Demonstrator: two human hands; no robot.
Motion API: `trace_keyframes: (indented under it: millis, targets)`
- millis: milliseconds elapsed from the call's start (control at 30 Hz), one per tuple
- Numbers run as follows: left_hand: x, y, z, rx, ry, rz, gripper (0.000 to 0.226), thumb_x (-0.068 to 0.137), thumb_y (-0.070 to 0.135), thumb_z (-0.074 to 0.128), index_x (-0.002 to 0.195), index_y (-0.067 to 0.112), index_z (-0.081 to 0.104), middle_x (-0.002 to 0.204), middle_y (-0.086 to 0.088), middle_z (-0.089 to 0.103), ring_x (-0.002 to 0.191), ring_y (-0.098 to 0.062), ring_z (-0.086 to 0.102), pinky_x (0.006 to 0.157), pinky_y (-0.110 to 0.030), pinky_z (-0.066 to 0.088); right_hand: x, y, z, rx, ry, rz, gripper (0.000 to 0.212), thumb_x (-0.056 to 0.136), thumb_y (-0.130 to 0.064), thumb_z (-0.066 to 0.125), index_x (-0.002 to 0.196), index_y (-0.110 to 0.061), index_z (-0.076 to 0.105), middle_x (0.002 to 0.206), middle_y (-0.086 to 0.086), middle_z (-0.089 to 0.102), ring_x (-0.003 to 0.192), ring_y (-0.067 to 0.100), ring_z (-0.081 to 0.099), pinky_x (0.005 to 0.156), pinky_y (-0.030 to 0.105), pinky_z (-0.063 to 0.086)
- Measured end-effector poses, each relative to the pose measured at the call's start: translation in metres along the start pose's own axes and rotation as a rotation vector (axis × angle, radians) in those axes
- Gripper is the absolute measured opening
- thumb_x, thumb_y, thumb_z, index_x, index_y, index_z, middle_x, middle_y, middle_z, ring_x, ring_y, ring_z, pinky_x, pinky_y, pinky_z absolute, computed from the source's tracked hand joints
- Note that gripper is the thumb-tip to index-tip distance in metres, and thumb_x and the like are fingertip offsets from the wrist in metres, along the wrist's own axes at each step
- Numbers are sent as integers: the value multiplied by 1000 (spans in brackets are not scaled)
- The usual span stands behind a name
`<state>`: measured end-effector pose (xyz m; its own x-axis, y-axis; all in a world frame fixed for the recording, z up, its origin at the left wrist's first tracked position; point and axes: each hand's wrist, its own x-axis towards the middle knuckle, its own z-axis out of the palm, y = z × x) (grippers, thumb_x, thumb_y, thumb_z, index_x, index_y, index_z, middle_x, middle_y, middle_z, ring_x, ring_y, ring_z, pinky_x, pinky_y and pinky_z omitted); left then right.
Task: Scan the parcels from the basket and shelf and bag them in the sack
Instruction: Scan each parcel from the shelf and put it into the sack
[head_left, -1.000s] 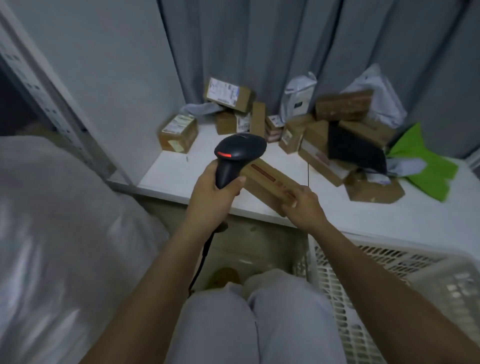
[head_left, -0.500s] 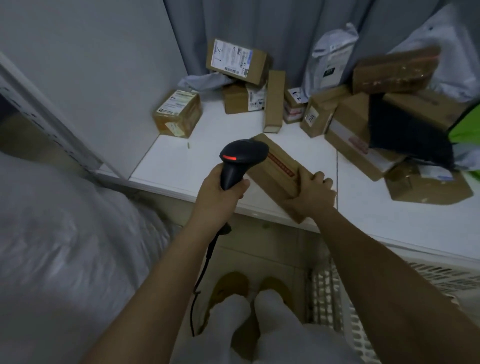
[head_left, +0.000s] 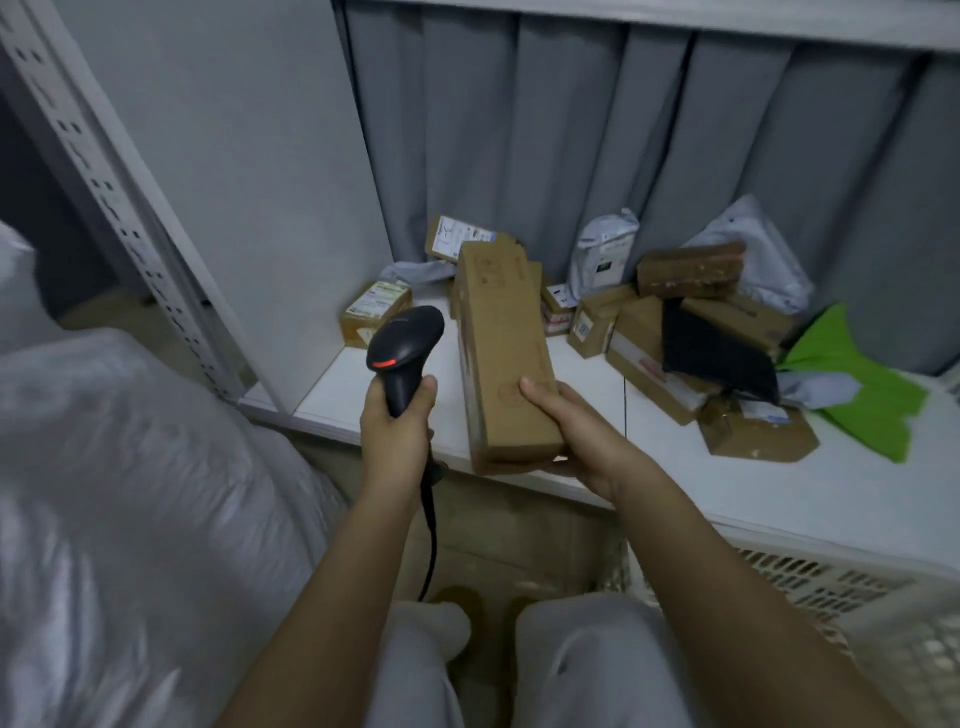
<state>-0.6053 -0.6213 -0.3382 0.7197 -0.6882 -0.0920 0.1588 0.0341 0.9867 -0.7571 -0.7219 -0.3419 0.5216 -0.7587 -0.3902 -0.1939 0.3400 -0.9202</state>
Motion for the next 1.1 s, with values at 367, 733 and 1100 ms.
trace_keyframes:
  millis: [367,733,1100]
  targets:
    - [-4,-12,-36,-51,-94,-93,47,84,17,71,128,19,52,113,-3,65,104,-19,64,84,-35,54,-28,30,30,390,-262,89,54,85,-43,59,134,-22,52,125,13,64,119,34,59,93,50,51]
    - [2,-19,-33,6,-101,3,46,82,12,72,125,16,54,108,-2,68,97,-16,67,68,-20,57,-18,29,46,-113,111,-213,88,69,-65,68,143,-36,30,130,-7,47,114,17,55,83,36,54]
    - [1,-13,-38,-140,-109,-91,37,85,24,70,118,27,56,111,-3,66,107,-23,63,88,-41,52,-25,29,32,213,-85,-92,37,99,-39,39,127,-22,57,108,5,71,102,24,67,83,44,53]
